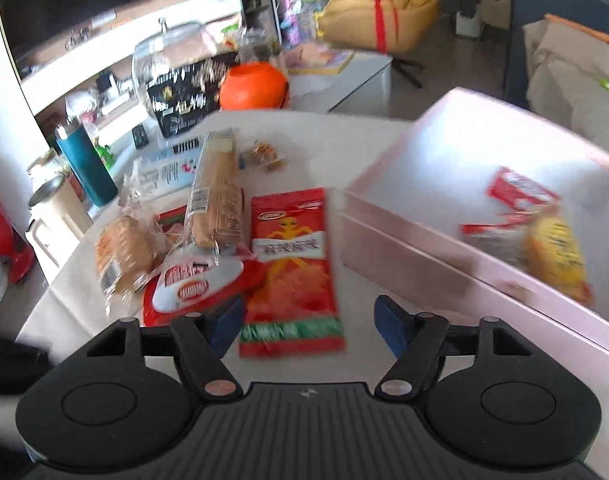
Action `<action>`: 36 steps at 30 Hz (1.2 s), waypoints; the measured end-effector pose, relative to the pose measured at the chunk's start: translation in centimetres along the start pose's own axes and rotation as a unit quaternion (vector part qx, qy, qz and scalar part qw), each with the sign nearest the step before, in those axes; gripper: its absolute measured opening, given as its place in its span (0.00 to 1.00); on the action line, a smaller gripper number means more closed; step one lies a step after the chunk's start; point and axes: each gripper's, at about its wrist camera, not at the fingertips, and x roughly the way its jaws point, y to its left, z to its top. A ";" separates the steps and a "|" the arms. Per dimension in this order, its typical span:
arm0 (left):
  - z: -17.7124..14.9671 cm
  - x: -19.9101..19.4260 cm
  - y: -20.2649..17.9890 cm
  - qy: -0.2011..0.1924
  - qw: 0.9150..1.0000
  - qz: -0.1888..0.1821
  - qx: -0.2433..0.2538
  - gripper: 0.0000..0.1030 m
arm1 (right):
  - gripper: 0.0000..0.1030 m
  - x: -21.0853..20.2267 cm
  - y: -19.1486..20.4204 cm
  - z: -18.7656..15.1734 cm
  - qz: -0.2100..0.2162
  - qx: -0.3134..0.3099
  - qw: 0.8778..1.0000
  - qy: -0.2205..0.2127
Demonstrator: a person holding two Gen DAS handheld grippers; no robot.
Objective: Organize snacks
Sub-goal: 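Carry the yellow cake over the pink box and open the right gripper, then move the right gripper down over the red spicy-strip packet on the table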
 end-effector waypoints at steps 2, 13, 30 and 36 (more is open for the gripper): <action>-0.6 -0.1 -0.9 0.006 1.000 -0.013 0.021 0.27 | 0.72 1.8 0.8 0.3 -0.013 -0.014 1.000 0.017; -1.7 1.3 -4.2 0.032 0.997 -0.015 0.074 0.27 | 0.53 -4.2 0.2 -4.3 -0.039 -0.072 0.997 0.016; -0.5 3.8 -7.6 0.033 0.991 0.016 0.127 0.35 | 0.82 -9.2 -7.5 -13.2 -0.140 0.067 0.986 -0.062; -0.1 4.4 -7.3 0.029 0.992 0.033 0.122 0.51 | 0.84 -9.2 -7.4 -13.3 -0.146 0.066 0.985 -0.068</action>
